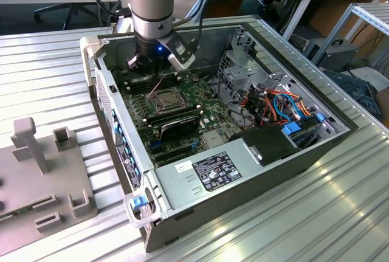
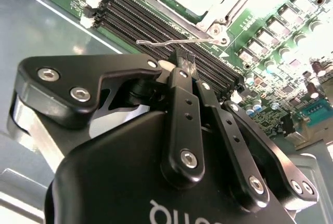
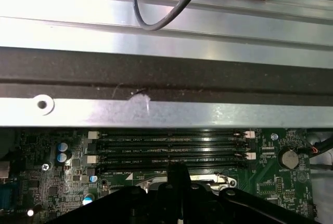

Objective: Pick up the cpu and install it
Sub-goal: 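Install the first cpu locking lever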

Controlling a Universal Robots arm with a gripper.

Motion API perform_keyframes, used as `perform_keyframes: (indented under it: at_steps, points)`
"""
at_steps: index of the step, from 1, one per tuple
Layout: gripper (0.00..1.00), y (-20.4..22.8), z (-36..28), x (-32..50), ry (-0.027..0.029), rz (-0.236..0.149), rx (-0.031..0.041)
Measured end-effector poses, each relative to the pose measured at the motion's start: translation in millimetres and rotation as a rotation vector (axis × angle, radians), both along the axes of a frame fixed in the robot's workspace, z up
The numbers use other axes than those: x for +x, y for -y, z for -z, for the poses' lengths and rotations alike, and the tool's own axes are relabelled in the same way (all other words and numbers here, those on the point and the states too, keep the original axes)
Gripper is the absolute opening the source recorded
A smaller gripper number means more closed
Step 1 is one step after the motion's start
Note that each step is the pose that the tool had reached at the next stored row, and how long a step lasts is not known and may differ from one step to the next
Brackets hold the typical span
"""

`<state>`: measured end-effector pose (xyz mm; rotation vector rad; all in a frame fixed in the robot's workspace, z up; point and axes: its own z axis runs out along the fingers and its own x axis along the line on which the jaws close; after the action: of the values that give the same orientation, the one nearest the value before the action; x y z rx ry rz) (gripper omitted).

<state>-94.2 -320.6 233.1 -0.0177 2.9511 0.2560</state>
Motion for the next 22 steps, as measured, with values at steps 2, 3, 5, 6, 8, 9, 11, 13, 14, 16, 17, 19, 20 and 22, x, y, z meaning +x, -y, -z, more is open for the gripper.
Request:
perform_keyframes:
  at_steps: [2,3,5,6,8,9,11,13,14,16,17,19,20,22]
  points:
    - [0.11,0.0,-2.7,-0.1,0.0015,0.000,0.0001]
    - [0.11,0.0,-3.7,-0.1,0.0023,0.001,0.0001]
    - [0.11,0.1,-3.8,-0.1,0.0029,0.001,0.0004]
    - [0.11,0.3,-3.9,-0.1,0.0028,0.001,0.0003]
    - [0.11,0.8,-3.8,0.0,0.0028,0.001,0.0001]
    - [0.11,0.9,-3.7,-0.1,0.0028,0.001,0.0000]
    - [0.11,1.1,-3.6,0.0,0.0026,0.001,-0.0007]
    - [0.11,1.2,-2.9,0.2,0.0027,0.001,-0.0015]
    - [0.11,1.2,-2.5,0.2,0.0027,0.001,-0.0023]
    - [0.11,1.2,-1.4,0.4,0.0026,0.001,-0.0044]
    - [0.11,1.2,-1.0,0.7,0.0027,0.001,-0.0050]
    - [0.11,1.2,-0.1,2.3,0.0027,0.001,-0.0054]
    - [0.11,1.2,0.3,3.0,0.0027,0.001,-0.0056]
    - [0.11,1.2,1.1,4.7,0.0027,0.001,-0.0060]
